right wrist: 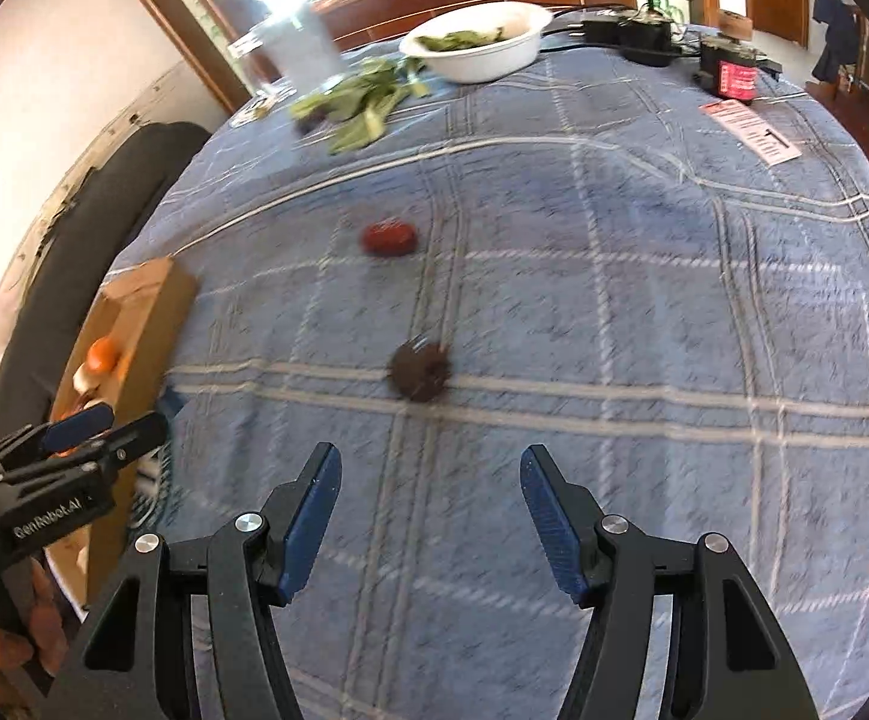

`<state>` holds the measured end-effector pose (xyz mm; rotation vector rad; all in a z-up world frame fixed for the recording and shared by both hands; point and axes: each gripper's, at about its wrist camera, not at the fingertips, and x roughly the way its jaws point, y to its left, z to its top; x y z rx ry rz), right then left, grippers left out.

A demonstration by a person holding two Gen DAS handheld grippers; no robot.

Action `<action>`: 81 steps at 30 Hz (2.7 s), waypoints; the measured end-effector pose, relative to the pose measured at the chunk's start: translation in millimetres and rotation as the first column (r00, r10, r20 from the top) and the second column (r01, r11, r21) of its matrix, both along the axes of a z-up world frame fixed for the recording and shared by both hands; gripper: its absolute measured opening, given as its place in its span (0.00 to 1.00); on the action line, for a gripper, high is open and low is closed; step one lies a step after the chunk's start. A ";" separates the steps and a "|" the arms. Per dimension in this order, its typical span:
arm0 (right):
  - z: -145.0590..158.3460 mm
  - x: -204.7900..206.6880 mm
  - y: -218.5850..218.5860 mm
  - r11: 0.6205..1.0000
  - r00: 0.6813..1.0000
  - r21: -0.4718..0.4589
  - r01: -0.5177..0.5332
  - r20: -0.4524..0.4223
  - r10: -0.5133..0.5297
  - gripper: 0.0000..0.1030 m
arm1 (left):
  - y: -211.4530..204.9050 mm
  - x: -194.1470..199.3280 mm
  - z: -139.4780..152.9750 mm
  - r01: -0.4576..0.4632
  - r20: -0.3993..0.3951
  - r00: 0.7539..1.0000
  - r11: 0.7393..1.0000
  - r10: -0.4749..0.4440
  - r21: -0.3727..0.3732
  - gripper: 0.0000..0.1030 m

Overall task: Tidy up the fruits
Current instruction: 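Move both tools back toward the last two dates on the cloth, then grasp the dark brown date with the right tool while the left tool grasps the red date, then drop both dates into the tray and open both tools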

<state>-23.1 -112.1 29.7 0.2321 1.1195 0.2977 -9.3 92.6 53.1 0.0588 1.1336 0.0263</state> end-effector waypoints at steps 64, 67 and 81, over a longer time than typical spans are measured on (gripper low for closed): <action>22.1 38.2 290.2 0.945 0.946 0.031 -0.325 -0.010 0.325 0.28 | 231.0 -68.1 5.7 -0.187 0.036 0.979 0.948 0.203 -0.259 0.29; 20.9 41.8 298.7 0.947 0.947 0.032 -0.320 -0.010 0.320 0.28 | 232.5 -64.1 4.0 -0.161 0.038 0.983 0.951 0.178 -0.264 0.33; 53.6 42.9 276.2 0.969 0.965 -0.004 -0.247 0.088 0.247 0.62 | 219.0 -61.6 26.3 -0.135 0.121 0.980 0.972 0.160 -0.191 0.56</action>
